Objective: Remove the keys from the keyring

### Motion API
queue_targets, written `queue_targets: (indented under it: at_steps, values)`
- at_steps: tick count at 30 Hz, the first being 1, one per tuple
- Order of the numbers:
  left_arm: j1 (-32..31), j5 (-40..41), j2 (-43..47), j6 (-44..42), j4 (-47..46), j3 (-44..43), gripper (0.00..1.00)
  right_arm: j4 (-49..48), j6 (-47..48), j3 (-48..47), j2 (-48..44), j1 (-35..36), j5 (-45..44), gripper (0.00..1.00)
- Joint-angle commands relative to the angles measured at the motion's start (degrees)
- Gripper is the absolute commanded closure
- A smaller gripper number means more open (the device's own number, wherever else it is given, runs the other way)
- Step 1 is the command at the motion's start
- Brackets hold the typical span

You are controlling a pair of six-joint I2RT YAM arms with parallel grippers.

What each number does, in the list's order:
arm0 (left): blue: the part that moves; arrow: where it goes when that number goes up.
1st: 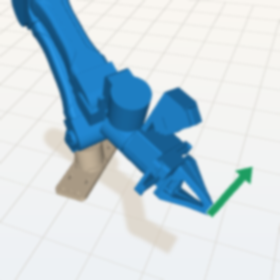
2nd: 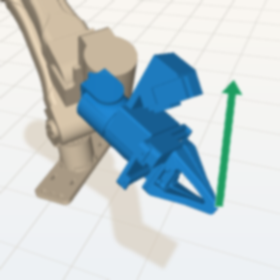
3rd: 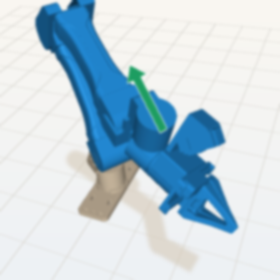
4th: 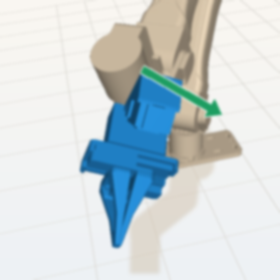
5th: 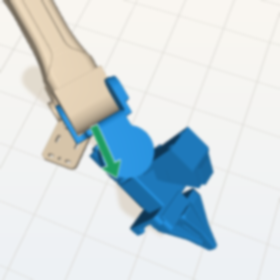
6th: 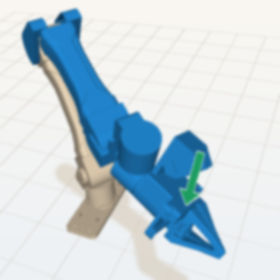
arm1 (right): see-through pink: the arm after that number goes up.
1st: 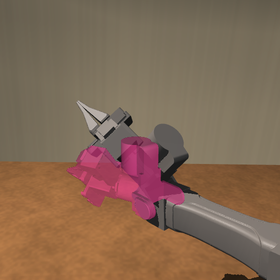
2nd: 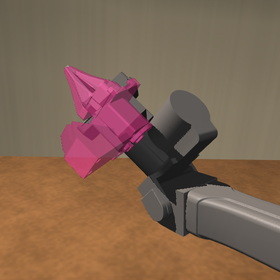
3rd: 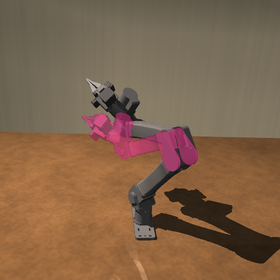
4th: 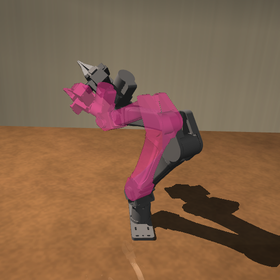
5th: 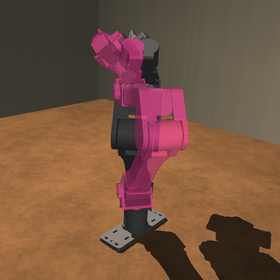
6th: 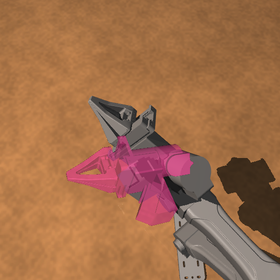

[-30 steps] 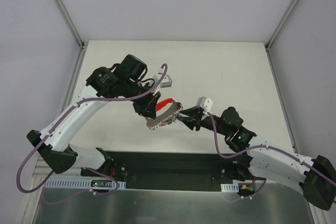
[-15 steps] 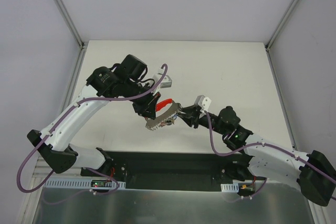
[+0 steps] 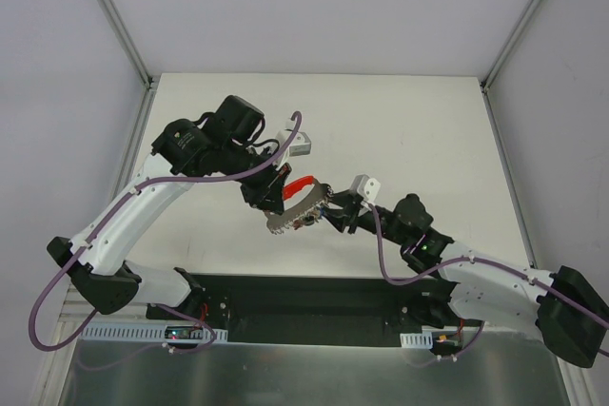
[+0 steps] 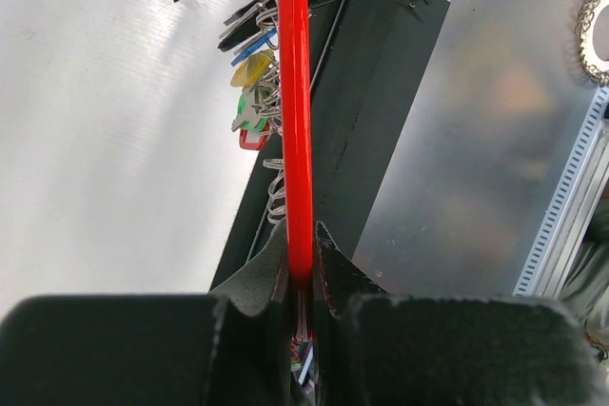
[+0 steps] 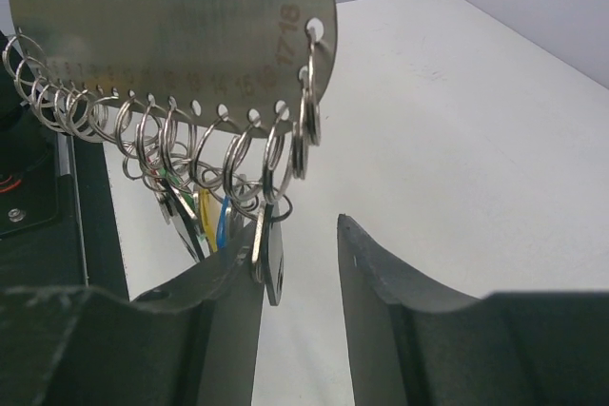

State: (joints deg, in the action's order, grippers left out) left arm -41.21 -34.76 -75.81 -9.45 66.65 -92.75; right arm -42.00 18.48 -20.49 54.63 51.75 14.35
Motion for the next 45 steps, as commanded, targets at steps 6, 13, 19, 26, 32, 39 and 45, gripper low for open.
queue_targets:
  at_steps: [6, 13, 19, 26, 32, 39, 45]
  values:
    - [-0.1, -3.8, -0.5, 1.5, -0.6, -1.7, 1.0, -6.7, 0.5, -0.5, 0.7, 0.8, 0.7, 0.61]
    - [-0.1, -4.9, -0.8, 1.6, -0.7, -1.3, 1.0, -7.0, 0.3, -0.2, 0.1, 0.8, 0.4, 0.65]
    - [-0.1, -3.7, -0.3, 1.2, -1.8, 0.9, 1.0, -4.0, 0.4, 1.8, -2.2, 0.7, -2.4, 0.86]
    - [-0.1, -4.7, -0.2, 0.8, -5.4, 4.7, 1.0, 6.4, 1.4, 3.0, -9.2, 0.8, -3.2, 0.93]
    - [-0.1, -6.9, 1.4, 2.3, -11.4, 10.1, 1.0, 17.6, 1.2, -0.2, -14.6, 0.7, -5.8, 0.99]
    - [-0.1, -4.3, 7.3, 11.2, -31.4, 23.2, 0.99, 37.0, 2.8, -9.1, -17.8, 0.8, -9.0, 0.99]
    - [-0.2, -5.8, 10.7, 17.8, -46.7, 32.8, 0.9, 48.8, 6.2, -18.0, -16.3, 0.8, -12.1, 0.99]
